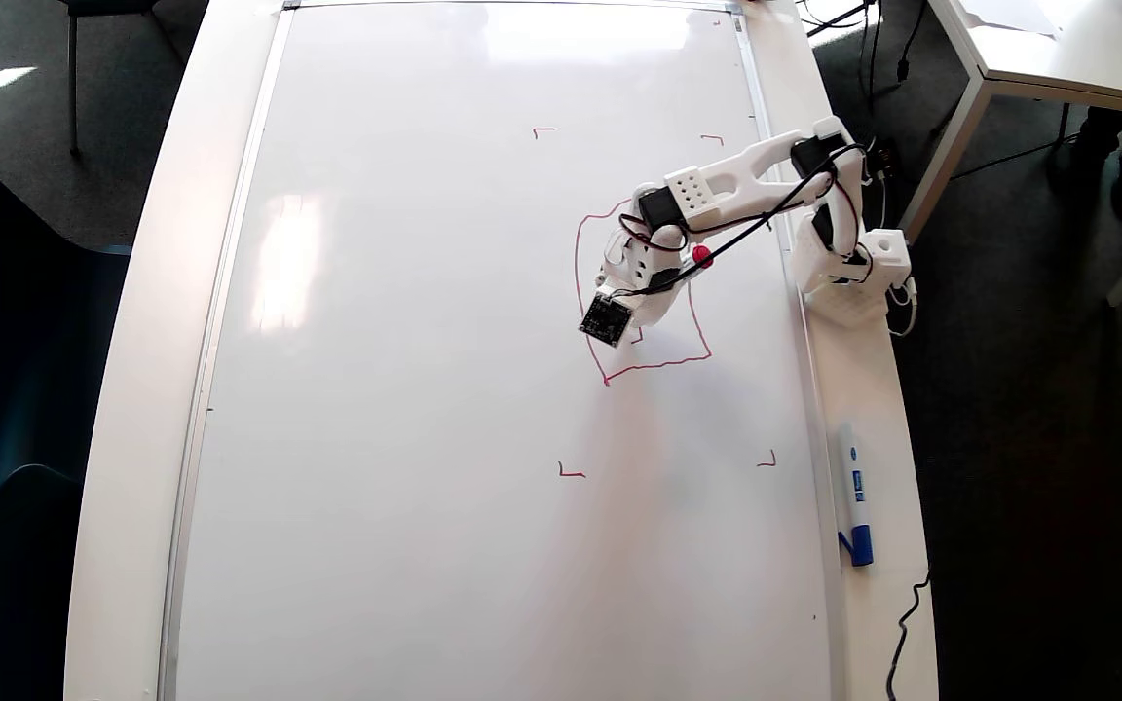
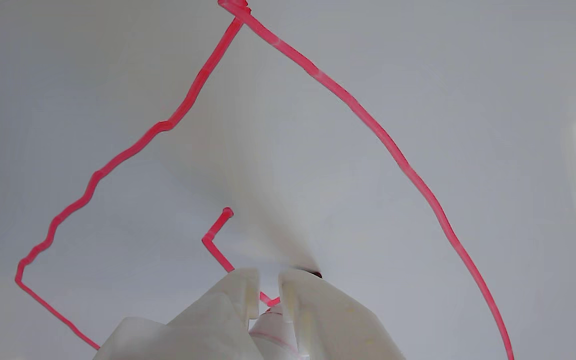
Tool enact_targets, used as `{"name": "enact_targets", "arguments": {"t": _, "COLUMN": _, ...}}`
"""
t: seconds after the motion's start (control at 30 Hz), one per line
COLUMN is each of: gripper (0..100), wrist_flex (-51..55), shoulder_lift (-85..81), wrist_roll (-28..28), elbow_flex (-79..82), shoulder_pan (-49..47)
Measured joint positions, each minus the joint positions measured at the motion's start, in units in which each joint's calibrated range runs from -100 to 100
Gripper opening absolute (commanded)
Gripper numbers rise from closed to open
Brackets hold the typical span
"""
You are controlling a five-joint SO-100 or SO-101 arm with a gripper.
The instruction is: Draw on a whiteboard a robot head using a pen attached to the gripper
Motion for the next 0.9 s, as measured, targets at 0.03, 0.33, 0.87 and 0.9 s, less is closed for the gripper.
{"name": "enact_targets", "arguments": {"t": 0.03, "gripper": 1, "wrist_flex": -0.08, "shoulder_lift": 0.00, "wrist_roll": 0.00, "elbow_flex": 0.00, "shoulder_pan": -0.30}}
{"name": "enact_targets", "arguments": {"t": 0.33, "gripper": 1, "wrist_flex": -0.08, "shoulder_lift": 0.00, "wrist_roll": 0.00, "elbow_flex": 0.00, "shoulder_pan": -5.20}}
{"name": "enact_targets", "arguments": {"t": 0.87, "gripper": 1, "wrist_flex": 0.00, "shoulder_lift": 0.00, "wrist_roll": 0.00, "elbow_flex": -3.11, "shoulder_pan": -5.96}}
{"name": "enact_targets", "arguments": {"t": 0.9, "gripper": 1, "wrist_flex": 0.00, "shoulder_lift": -0.59, "wrist_roll": 0.32, "elbow_flex": -3.47, "shoulder_pan": -5.58}}
